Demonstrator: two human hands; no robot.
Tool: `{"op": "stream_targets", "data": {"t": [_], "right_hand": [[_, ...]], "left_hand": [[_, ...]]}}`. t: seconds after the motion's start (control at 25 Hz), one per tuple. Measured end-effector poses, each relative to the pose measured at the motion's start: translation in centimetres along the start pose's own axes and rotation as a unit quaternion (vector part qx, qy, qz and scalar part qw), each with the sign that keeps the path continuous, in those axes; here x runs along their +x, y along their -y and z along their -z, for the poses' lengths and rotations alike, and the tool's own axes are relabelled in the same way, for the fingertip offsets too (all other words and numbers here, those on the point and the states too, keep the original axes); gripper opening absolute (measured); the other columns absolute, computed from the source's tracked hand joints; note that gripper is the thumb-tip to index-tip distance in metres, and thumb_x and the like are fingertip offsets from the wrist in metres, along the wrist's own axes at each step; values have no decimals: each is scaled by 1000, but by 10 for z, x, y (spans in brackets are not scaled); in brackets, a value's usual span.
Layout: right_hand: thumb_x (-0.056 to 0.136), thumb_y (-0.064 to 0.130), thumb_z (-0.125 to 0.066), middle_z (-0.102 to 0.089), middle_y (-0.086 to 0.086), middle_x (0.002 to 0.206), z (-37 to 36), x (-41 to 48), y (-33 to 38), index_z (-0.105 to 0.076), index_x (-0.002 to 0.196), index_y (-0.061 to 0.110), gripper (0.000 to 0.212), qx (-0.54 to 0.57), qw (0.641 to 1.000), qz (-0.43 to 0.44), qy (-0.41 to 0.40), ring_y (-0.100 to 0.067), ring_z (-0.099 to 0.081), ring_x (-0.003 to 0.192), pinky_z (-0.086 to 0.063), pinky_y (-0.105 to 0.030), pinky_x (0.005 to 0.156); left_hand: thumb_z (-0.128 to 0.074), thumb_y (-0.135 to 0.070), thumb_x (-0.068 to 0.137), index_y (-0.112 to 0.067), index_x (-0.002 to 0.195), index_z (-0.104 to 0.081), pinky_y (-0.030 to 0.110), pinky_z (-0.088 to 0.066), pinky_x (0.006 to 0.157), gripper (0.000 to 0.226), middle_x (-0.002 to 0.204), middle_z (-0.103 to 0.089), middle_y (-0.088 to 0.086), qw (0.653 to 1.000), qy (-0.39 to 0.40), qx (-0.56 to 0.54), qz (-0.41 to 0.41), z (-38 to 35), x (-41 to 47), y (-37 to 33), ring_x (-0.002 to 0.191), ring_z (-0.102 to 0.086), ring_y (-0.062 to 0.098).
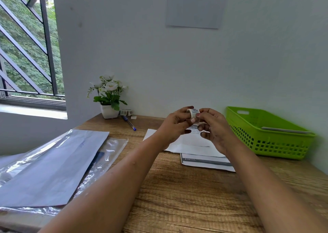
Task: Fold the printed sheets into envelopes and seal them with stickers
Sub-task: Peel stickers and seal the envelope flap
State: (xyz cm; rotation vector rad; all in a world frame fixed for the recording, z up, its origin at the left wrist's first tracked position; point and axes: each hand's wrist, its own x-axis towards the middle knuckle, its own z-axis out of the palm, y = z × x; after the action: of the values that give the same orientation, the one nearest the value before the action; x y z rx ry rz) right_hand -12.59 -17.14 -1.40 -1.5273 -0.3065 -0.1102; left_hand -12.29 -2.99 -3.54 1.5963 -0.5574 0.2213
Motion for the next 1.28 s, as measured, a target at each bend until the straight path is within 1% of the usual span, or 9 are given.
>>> {"op": "stream_targets", "data": {"t": [0.12, 0.32, 0.6, 0.76, 0.88, 0.96, 1.08, 1.16, 1.28], "right_hand": [[88, 14, -56, -58, 4, 67, 2, 1, -1, -61, 76, 23, 16, 5, 1000, -7, -5, -9, -47, 49, -36, -18, 45], [88, 9, -54, -58, 3, 68, 3, 3, -2, -59, 78, 23, 18, 21, 1000, -12, 7, -9, -48, 49, -38, -18, 43], [88, 6, -56, -60, 4, 67, 4, 3, -4, -61, 90, 21, 16, 17, 1000, 3, 27, -7, -50, 52, -41, -19, 46], [88, 5, -59, -63, 6, 64, 0, 0, -2, -63, 93, 23, 19, 13, 998, 24, 48, -7, -52, 54, -44, -20, 49], [89, 7, -58, -65, 4, 69, 0, 0, -2, -63, 88, 22, 16, 29, 998, 24, 47, -9, -55, 57, -46, -21, 51], [90, 8, -57, -64, 0, 72, 0, -1, -1, -61, 83, 21, 15, 48, 997, 22, 50, -11, -58, 59, -49, -22, 53], [90, 16, -59, -64, -2, 75, -2, -2, -1, -60, 74, 25, 19, 48, 997, 20, 50, -12, -60, 64, -51, -24, 56], [90, 19, -58, -64, -2, 78, -2, -2, -2, -61, 73, 25, 18, 19, 999, 10, 39, -13, -60, 67, -49, -25, 56], [90, 18, -56, -65, -2, 82, 0, 0, -4, -67, 84, 23, 13, -4, 1000, -3, 27, -13, -58, 66, -46, -23, 54]], "left_hand": [[-54, -6, 94, 1, 117, -63, 25, -53, 82, 26, 131, -46, -14, 1000, 3, 28, -6, 0, 1, 2, 106, -56, 13], [-53, -6, 94, 1, 117, -63, 28, -54, 84, 26, 135, -47, -8, 999, -2, 41, -9, 1, 2, 5, 108, -57, 17], [-55, -4, 93, -5, 116, -64, 24, -55, 85, 25, 133, -52, -9, 999, -26, -32, 28, 0, 1, 4, 107, -60, 17], [-57, 1, 90, -8, 124, -61, 30, -54, 92, 35, 124, -62, 16, 990, -45, -115, 62, 4, 1, 3, 109, -62, 26], [-57, -5, 92, -7, 125, -60, 35, -52, 95, 34, 122, -63, 19, 989, -32, -128, 71, 5, 1, 2, 114, -61, 31], [-55, -17, 94, -3, 122, -60, 32, -54, 92, 31, 118, -63, 20, 983, -34, -162, 83, 4, 0, 0, 111, -62, 29], [-53, -26, 95, 2, 120, -60, 29, -55, 89, 38, 118, -64, 19, 973, -50, -204, 92, 7, 3, 1, 109, -63, 26], [-54, -17, 94, 4, 119, -60, 30, -52, 94, 33, 126, -61, 15, 979, -42, -186, 70, 6, 4, 3, 113, -61, 26], [-57, -6, 91, 2, 113, -65, 33, -49, 100, 25, 130, -59, 5, 993, -28, -111, 30, 4, 3, 6, 116, -58, 27]]}}
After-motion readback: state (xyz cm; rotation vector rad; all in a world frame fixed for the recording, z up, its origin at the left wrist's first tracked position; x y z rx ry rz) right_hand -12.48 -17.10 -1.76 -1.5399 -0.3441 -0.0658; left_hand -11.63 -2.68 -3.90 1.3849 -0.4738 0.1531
